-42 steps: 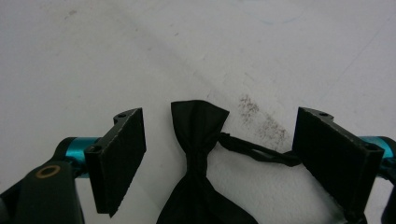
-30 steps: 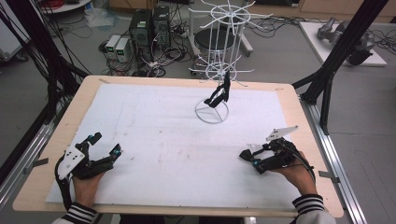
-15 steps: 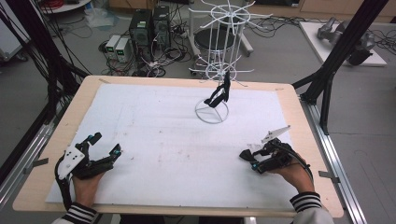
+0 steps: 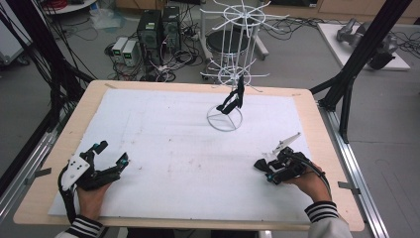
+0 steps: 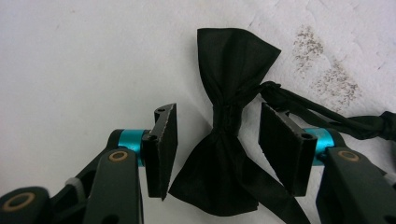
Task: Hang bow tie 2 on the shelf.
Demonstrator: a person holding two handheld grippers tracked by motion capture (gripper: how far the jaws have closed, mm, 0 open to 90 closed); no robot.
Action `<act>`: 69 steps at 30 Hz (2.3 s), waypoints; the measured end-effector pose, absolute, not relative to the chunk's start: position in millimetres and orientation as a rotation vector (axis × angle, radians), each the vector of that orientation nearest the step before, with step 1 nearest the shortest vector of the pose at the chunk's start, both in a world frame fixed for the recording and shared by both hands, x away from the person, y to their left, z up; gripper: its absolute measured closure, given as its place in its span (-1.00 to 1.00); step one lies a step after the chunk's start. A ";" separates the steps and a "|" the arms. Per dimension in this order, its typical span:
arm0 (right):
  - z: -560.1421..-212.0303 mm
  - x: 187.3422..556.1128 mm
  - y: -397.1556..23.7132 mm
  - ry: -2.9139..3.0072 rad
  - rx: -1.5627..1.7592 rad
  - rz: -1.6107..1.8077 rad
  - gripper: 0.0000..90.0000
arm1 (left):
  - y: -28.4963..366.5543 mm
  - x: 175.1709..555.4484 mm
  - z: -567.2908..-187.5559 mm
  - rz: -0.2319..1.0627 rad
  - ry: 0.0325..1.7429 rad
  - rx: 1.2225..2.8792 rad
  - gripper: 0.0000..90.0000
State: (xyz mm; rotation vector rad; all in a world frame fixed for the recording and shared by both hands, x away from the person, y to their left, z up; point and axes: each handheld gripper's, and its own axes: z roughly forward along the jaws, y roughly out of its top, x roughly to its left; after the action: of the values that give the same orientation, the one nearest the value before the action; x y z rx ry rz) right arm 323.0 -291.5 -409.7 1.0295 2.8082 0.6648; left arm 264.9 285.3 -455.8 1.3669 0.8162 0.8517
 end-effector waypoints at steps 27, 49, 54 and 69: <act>-411.9 323.9 -287.1 2.816 0.997 0.563 0.69 | 285.3 265.0 -455.8 0.851 0.817 1.368 -0.65; -397.0 320.0 -291.1 2.721 0.992 0.857 0.69 | 285.3 265.0 -455.8 0.851 0.817 1.369 -0.65; -391.9 320.8 -294.2 2.666 0.992 0.992 0.69 | 285.3 265.0 -455.8 0.851 0.817 1.369 -0.65; -379.8 318.7 -300.5 2.494 0.996 1.230 0.69 | 285.3 265.0 -455.8 0.851 0.817 1.369 -0.65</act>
State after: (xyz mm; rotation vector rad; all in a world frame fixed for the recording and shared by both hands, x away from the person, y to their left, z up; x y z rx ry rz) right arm 318.7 -300.5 -379.8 0.9961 2.4938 1.2301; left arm 265.0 285.3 -455.8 1.3686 0.8170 0.8513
